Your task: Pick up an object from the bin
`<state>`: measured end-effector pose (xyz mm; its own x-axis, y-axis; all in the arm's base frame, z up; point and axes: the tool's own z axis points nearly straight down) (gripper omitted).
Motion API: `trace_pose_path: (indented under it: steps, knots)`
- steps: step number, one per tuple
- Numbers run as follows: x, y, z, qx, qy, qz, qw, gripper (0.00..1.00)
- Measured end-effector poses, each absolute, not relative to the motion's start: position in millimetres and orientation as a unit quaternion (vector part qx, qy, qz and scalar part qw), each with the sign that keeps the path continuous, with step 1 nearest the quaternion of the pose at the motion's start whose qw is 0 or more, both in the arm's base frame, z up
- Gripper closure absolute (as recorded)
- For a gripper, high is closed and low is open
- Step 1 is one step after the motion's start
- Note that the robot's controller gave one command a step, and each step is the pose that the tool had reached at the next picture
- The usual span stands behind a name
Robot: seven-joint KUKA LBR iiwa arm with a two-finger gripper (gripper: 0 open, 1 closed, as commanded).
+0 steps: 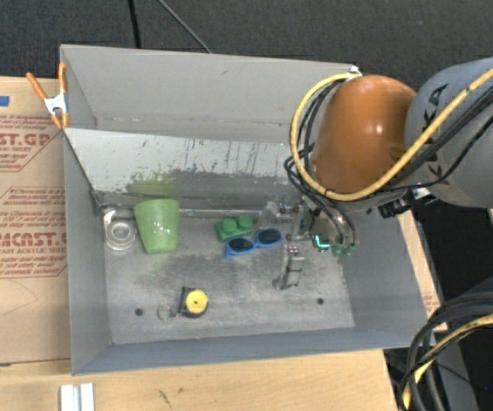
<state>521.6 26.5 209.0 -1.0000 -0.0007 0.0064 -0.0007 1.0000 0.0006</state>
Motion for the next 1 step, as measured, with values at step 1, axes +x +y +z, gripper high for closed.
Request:
trace_pose_path:
  steps: [1]
  knots:
    - [586.7, 1.4, 100.6, 0.133, -0.991, 0.0, -0.001, 0.0]
